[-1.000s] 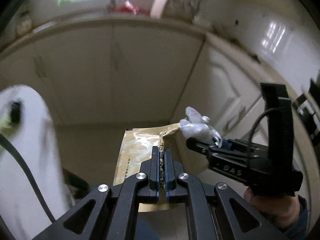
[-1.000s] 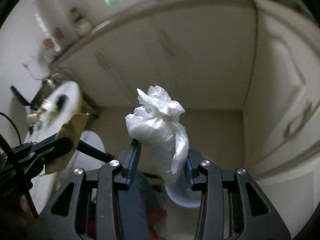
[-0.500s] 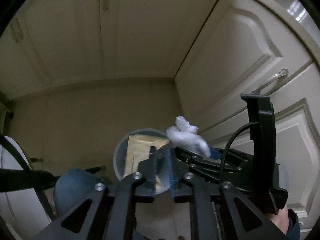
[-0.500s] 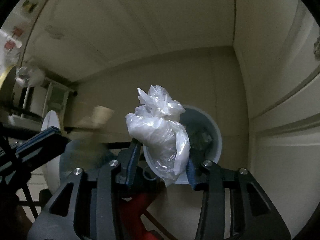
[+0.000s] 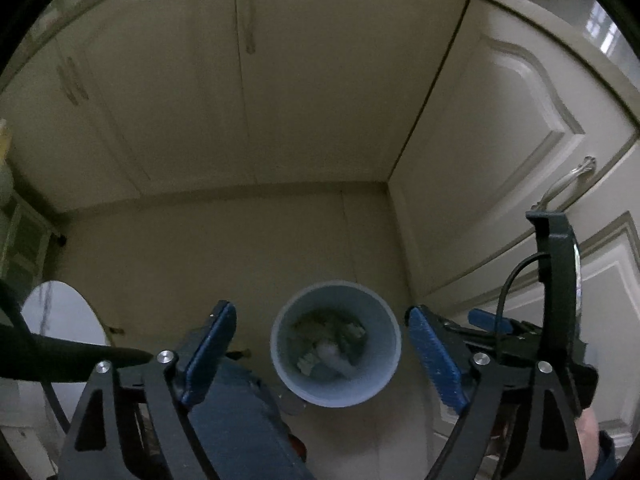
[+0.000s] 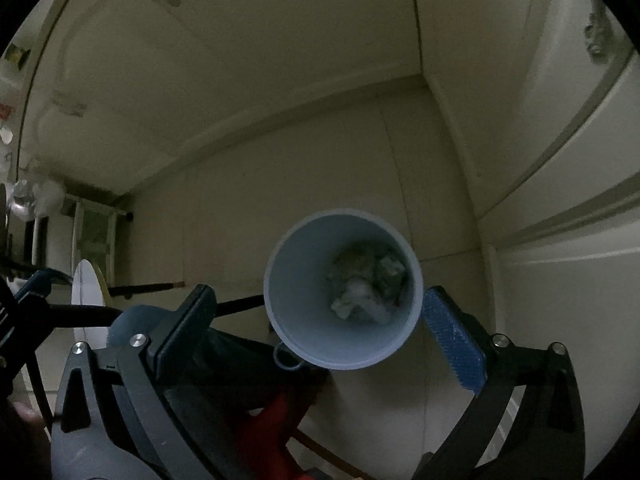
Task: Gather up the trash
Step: 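Open both tools over the bin to drop the bag and packet, then move both tools back to the table, then grasp the black plastic bag with the right tool while the left grasps the green snack bag, then carry the black bag and green snack bag over to the trash bin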
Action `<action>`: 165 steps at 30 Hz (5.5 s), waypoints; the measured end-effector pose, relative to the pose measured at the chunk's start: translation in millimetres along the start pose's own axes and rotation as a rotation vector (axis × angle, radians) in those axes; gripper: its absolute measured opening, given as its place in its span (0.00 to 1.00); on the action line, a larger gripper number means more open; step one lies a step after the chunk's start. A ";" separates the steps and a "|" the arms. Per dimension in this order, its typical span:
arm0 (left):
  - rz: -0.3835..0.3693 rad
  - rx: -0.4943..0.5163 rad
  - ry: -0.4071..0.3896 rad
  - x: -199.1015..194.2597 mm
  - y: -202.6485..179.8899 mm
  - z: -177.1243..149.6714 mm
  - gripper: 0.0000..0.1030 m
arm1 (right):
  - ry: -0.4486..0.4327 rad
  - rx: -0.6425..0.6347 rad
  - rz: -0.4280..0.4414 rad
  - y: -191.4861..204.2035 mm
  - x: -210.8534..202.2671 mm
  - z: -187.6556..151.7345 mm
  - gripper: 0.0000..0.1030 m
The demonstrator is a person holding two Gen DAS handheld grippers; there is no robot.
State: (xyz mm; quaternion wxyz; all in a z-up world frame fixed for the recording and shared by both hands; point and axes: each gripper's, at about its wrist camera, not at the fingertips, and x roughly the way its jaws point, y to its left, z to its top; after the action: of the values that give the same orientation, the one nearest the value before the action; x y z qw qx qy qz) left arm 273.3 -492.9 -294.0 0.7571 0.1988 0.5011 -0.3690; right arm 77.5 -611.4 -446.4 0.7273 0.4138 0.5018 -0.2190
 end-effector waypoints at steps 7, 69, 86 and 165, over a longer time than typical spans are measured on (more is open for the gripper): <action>-0.022 0.025 -0.120 -67.8 -7.9 -28.0 0.83 | -0.094 -0.003 0.018 17.6 -47.8 0.4 1.00; 0.324 -0.440 -0.240 -206.4 245.0 -31.7 0.99 | -0.146 -0.783 0.178 429.0 -69.6 -4.4 0.65; 0.333 -0.347 -0.194 -161.2 239.6 2.2 0.99 | -0.167 -0.744 0.252 404.9 -84.9 1.8 0.31; -0.123 -0.020 0.215 7.6 8.2 -42.4 0.07 | 0.037 -0.201 0.027 31.7 -5.0 -3.3 0.31</action>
State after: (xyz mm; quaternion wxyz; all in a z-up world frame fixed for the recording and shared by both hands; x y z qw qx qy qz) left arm 255.3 -461.9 -319.2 0.6767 0.1989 0.5944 -0.3862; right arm 96.9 -591.3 -430.2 0.7587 0.3496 0.5288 -0.1501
